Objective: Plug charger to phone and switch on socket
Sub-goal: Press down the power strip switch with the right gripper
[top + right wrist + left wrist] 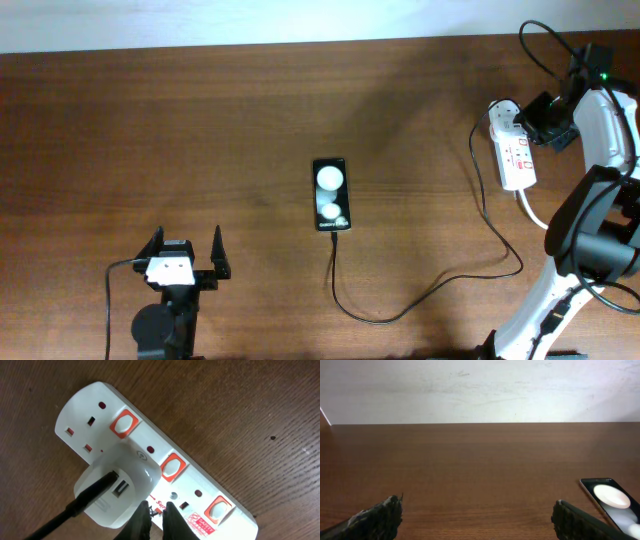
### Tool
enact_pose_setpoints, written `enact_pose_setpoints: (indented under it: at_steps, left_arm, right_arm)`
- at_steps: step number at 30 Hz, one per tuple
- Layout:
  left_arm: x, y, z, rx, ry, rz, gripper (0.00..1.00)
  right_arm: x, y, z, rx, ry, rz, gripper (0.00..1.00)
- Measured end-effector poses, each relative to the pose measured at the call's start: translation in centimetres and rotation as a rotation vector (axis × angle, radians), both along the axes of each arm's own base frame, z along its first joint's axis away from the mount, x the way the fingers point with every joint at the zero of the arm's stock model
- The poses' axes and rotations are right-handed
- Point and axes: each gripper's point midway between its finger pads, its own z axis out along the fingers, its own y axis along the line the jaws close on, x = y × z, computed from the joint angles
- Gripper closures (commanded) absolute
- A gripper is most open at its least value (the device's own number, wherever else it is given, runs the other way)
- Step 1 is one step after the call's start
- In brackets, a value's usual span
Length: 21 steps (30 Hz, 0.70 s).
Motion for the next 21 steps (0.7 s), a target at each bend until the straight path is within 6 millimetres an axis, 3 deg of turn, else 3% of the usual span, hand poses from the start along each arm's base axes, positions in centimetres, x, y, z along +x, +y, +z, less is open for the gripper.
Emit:
enact_pose_setpoints:
  at_steps: [3, 6, 10, 11, 12, 13, 15, 21]
  left_arm:
    - [0.0, 0.0, 0.0, 0.000, 0.000, 0.000, 0.01]
    - [0.0, 0.0, 0.0, 0.000, 0.000, 0.000, 0.01]
    - [0.0, 0.0, 0.0, 0.000, 0.001, 0.000, 0.01]
    - [0.0, 0.0, 0.0, 0.000, 0.001, 0.000, 0.01]
    - [0.0, 0.0, 0.0, 0.000, 0.001, 0.000, 0.01]
    - [0.0, 0.0, 0.0, 0.000, 0.001, 0.000, 0.01]
    - [0.0, 0.0, 0.0, 0.000, 0.001, 0.000, 0.01]
    - [0.0, 0.0, 0.0, 0.000, 0.001, 0.000, 0.01]
  right_arm:
    - [0.2, -0.1, -0.5, 0.000, 0.000, 0.000, 0.87]
    - [-0.4, -0.1, -4.1, 0.025, 0.072, -0.005, 0.87]
    - [-0.3, -0.4, -4.4, 0.020, 0.071, -0.009, 0.87]
    - [-0.3, -0.4, -4.4, 0.020, 0.071, -0.009, 0.70]
    - [-0.3, -0.4, -4.4, 0.020, 0.072, -0.008, 0.26]
    - [-0.8, -0.6, -4.5, 0.006, 0.090, 0.007, 0.19]
    - [-2.8, -1.5, -4.6, -0.002, 0.163, 0.029, 0.18]
    - [-3.2, -2.2, -2.7, 0.018, 0.185, 0.002, 0.17]
